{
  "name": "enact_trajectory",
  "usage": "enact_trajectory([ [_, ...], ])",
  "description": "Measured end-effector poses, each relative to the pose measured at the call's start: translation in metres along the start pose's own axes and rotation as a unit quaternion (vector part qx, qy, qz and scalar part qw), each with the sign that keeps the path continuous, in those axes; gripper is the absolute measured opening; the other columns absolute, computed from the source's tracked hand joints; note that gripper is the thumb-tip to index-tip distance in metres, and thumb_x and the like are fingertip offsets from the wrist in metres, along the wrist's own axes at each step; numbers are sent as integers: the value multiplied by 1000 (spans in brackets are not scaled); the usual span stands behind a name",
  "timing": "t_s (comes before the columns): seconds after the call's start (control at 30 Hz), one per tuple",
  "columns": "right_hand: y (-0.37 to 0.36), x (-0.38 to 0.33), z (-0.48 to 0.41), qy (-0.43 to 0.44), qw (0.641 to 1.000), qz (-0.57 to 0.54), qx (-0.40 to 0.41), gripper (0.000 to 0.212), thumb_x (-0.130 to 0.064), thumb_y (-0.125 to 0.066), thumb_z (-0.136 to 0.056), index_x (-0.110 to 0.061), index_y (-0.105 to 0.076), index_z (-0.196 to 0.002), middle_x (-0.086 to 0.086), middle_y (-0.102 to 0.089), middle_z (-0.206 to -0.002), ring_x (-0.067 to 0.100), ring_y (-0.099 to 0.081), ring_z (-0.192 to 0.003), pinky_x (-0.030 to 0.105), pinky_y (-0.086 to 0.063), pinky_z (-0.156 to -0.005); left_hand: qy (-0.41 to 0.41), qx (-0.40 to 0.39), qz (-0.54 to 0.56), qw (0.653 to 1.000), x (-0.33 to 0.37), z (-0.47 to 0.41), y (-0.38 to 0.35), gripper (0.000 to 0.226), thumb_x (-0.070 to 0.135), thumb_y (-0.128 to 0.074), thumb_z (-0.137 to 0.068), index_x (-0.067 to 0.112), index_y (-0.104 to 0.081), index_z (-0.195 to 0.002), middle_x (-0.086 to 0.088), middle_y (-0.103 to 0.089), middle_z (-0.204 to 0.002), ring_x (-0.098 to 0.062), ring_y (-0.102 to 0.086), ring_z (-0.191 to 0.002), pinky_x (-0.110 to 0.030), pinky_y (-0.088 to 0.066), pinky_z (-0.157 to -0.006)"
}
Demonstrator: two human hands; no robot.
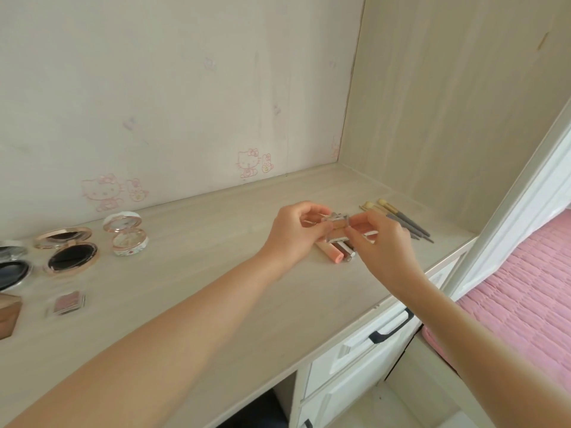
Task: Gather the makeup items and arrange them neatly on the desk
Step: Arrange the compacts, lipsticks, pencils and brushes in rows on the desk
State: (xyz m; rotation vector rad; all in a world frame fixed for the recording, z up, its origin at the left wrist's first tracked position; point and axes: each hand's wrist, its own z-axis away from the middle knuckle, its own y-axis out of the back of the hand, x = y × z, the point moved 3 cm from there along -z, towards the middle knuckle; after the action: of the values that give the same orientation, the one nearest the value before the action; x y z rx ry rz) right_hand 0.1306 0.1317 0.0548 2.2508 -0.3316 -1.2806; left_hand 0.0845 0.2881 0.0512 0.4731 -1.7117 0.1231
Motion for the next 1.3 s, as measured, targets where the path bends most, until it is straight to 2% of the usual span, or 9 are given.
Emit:
enact_trajectory([
  [0.1,-15,-12,7,-1,1000,-21,-21,6,-20,-66,-86,-20,-68,-92,-14,-68,-80,-2,-63,-79,20,-50,-73,29,18,65,997,3,17,20,20,3,-70,-84,5,-67,-103,-11,-66,-90,-21,-67,-81,-37,-59,-81],
  [0.17,-25,-21,13,7,999,-17,-31,10,-23,-66,-87,-21,-66,-97,-14,-68,-82,0,-63,-79,27,-52,-77,42,36,95,994,3,27,34,16,3,-70,-83,3,-67,-98,-13,-66,-88,-19,-67,-78,-36,-60,-78],
  [0.3,-48,-42,24,26,997,-39,-54,28,-21,-65,-88,-30,-54,-113,-15,-65,-81,2,-63,-78,27,-50,-76,57,71,116,989,-2,45,61,11,2,-71,-82,1,-66,-92,-15,-66,-85,-21,-68,-75,-37,-60,-76],
  [0.5,-82,-66,41,75,989,-54,-112,34,-19,-62,-89,-30,-53,-120,-14,-63,-85,-1,-59,-80,22,-51,-72,78,115,120,983,-16,70,100,13,3,-71,-82,-1,-65,-93,-23,-68,-91,-23,-70,-78,-40,-60,-75],
  [0.7,-118,-84,59,155,971,-25,-181,55,-22,-64,-88,-30,-41,-137,-15,-47,-122,1,-54,-98,20,-51,-78,113,157,121,974,-28,97,137,14,5,-72,-82,-1,-66,-93,-21,-69,-90,-24,-71,-81,-36,-61,-71],
  [0.83,-138,-99,68,221,951,19,-216,55,-26,-67,-86,-27,-44,-137,-14,-43,-128,1,-54,-101,24,-49,-85,130,172,125,968,-34,115,157,17,6,-74,-81,-1,-66,-93,-22,-70,-92,-26,-72,-84,-35,-60,-71],
  [0.97,-149,-112,72,254,943,28,-214,47,-29,-67,-87,-23,-51,-131,-12,-49,-122,6,-57,-99,28,-51,-82,145,189,145,960,-38,130,172,23,9,-75,-80,-1,-64,-97,-18,-73,-88,-26,-72,-81,-35,-60,-73],
  [1.13,-157,-121,78,243,947,-5,-210,45,-41,-62,-88,-28,-50,-129,-18,-49,-118,0,-55,-96,26,-51,-79,166,193,275,927,-40,143,182,21,13,-63,-90,-4,-66,-102,-16,-73,-95,-23,-70,-84,-30,-58,-77],
  [1.3,-164,-132,83,245,947,-21,-206,42,-41,-60,-89,-25,-52,-127,-17,-50,-116,-1,-51,-102,20,-47,-84,185,147,380,894,-40,154,178,28,20,-62,-90,0,-68,-110,-15,-70,-107,-38,-66,-102,-41,-54,-91],
])
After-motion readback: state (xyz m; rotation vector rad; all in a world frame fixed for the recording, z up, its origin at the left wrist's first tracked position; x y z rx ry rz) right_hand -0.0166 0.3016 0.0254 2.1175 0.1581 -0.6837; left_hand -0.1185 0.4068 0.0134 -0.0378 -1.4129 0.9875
